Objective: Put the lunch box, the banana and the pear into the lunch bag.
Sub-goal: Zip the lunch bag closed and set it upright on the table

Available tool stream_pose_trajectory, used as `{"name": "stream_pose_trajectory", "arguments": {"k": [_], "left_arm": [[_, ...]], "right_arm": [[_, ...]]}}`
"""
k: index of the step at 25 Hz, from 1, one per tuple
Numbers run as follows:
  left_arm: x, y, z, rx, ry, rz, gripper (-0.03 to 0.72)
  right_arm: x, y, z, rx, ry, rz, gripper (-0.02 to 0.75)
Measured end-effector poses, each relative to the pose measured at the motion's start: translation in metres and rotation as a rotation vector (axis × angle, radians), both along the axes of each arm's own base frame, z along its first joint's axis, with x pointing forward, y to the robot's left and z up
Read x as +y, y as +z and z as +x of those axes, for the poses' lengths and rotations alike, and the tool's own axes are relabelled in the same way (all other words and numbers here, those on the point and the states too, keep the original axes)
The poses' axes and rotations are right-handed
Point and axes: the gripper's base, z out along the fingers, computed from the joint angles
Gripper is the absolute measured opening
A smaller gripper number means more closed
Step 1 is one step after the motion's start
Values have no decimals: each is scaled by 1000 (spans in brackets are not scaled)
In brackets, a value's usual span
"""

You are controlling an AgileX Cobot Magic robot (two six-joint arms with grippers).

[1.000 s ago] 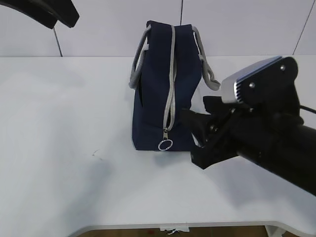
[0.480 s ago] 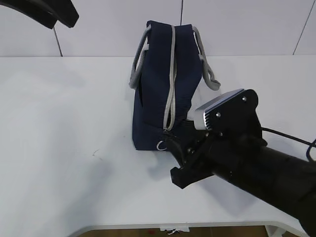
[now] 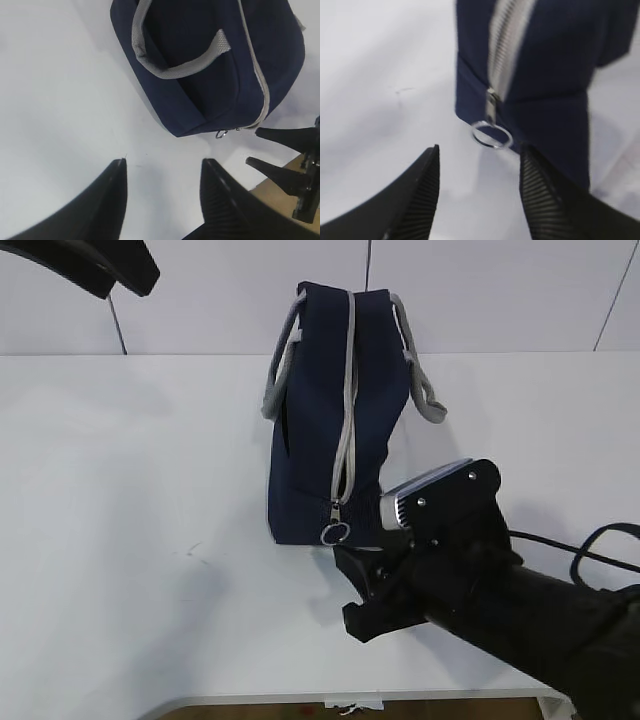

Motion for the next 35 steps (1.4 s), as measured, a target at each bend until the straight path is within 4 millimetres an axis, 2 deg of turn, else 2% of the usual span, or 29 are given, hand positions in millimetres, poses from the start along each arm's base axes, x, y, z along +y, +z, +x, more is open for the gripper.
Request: {"name": "stream_pose_trajectory", "arguments": {"k": [9, 23, 35], "left_arm": [[0, 0, 0, 0, 0, 0, 361], [0, 0, 0, 1, 1, -2, 361], [0, 0, 0, 1, 1, -2, 361]], "right_arm": [[4, -23, 2, 28, 25, -45, 403], [20, -31, 25, 5, -6, -17, 402], [23, -30, 30, -6, -7, -8, 402]]}}
